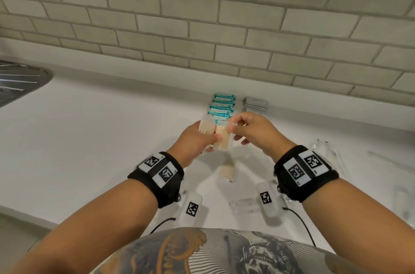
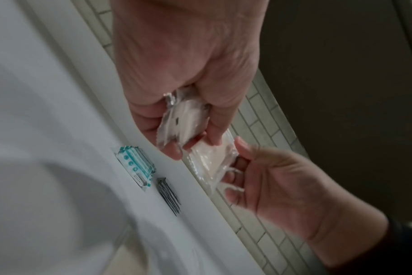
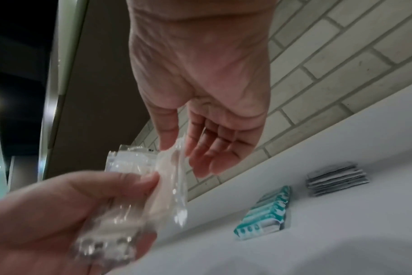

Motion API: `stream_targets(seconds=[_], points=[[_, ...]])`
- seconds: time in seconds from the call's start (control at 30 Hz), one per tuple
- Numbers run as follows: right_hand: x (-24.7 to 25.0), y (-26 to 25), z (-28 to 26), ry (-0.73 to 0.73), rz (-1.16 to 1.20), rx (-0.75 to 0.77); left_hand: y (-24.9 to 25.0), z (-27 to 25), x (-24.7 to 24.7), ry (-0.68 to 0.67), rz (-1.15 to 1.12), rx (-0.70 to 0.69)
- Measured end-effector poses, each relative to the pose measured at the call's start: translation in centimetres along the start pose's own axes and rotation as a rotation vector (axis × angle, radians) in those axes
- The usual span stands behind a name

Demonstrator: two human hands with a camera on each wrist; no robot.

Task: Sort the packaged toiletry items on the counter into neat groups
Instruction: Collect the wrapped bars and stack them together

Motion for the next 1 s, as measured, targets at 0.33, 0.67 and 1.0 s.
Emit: stream_targets(seconds=[0.33, 0.67, 1.0], points=[[1.8, 0.2, 1.0, 0.087, -0.627, -0.084, -0.7, -0.3, -0.2, -0.03, -0.128, 0.104], [-2.4, 4.9, 2.1, -0.251, -0.79, -0.242, -1.9, -1.1, 2.7, -0.013, -0.469, 0.201], [-3.7, -0.5, 0.9, -0.066, 0.021, 0.003, -0.8, -0.8, 1.6, 0.043, -0.305, 0.075]])
Point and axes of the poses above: each hand's wrist, its own z-axis towards the middle knuckle, its own x-axis out of the back of the hand, y = z × x, the point moved 1 cm from there along z, towards the middle knuckle, and after that the axes turned 1 degree about -y, right-handed, at the moved point
